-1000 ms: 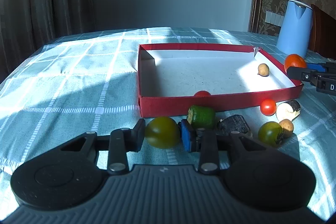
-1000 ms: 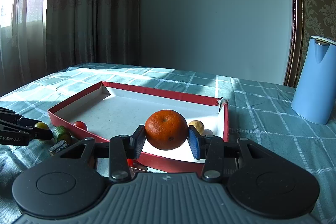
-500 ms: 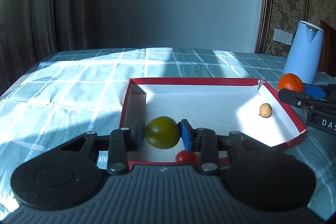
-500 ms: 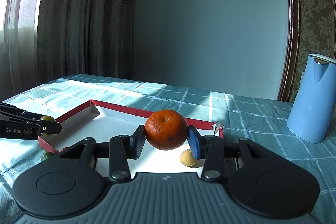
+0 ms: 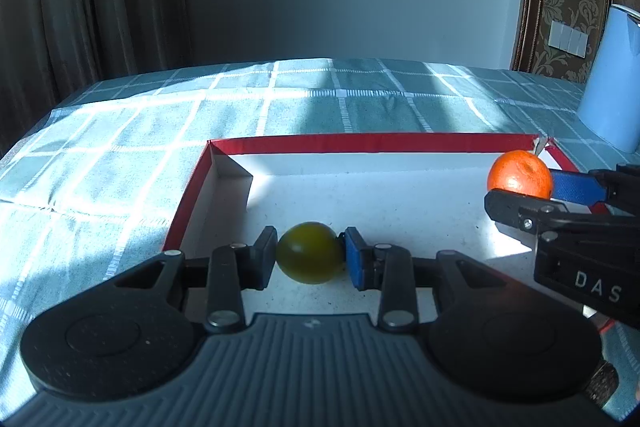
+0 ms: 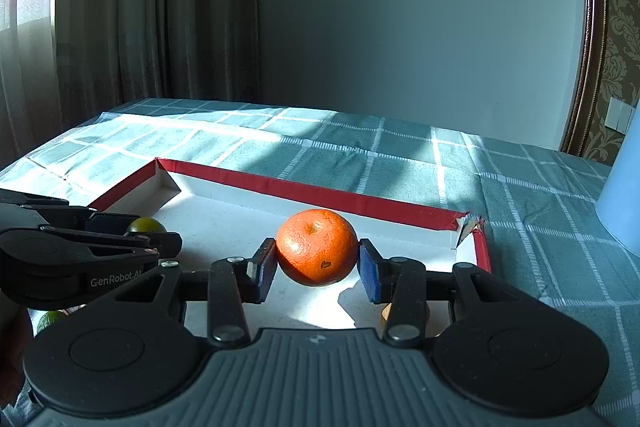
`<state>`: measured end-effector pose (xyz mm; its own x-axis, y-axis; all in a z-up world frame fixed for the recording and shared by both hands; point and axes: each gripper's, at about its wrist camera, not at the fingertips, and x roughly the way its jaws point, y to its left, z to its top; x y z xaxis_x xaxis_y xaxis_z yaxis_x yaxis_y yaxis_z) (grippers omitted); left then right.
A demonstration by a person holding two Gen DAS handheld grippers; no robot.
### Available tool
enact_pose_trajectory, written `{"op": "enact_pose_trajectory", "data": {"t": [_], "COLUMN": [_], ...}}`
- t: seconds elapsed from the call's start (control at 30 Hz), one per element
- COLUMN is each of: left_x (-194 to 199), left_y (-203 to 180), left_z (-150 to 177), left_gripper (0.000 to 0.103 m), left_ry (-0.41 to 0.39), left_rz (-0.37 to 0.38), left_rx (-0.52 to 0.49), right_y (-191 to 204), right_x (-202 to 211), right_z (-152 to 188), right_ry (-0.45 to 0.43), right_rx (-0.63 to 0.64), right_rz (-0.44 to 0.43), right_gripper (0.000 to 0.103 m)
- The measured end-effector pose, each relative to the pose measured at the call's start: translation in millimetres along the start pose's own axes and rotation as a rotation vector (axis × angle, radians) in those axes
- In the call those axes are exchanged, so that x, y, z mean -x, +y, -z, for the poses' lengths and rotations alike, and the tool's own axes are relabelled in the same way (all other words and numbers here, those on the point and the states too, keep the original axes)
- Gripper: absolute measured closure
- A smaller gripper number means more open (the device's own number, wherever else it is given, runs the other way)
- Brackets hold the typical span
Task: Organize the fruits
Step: 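Lower green tomato and orange into the tray and open both tools, then grasp the brown block with the right tool while the left tool reaches toward the fruits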
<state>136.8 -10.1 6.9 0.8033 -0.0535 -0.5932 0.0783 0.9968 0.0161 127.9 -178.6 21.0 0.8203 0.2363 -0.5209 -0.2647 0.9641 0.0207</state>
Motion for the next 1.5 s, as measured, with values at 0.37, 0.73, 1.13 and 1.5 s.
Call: {"op": "enact_pose_trajectory", "data": {"t": [0.37,0.73,1.13,1.5], "left_x": [-4.5,-5.0,35.1,84.9], "left_y": [-0.6,0.1,2.4,46.6], "left_z": [-0.3,0.3,15.2,51.8], "left_gripper": [0.069,0.058,0.023,0.007], "left_ry": [-0.002,0.006,-0.159,-0.189], "left_rz": [-0.018,-0.015,-0.049,-0.036], "left_rx": [-0.005,0.000,-0.040,0.093], "right_y": [2.5,1.1,-4.7,-37.0], "right_x": [-19.7,-23.8,5.9,71.6], "right_z": [2.9,2.6,6.5,27.7], "right_ry": [0.077,0.106,0.020,-0.056], "right_rx": [0.007,-0.005,-0.011,-0.114], "right_rz": [-0.001,-0.020,0.003,-0.029], "right_gripper": [0.060,0.060,0.039,0.039]}}
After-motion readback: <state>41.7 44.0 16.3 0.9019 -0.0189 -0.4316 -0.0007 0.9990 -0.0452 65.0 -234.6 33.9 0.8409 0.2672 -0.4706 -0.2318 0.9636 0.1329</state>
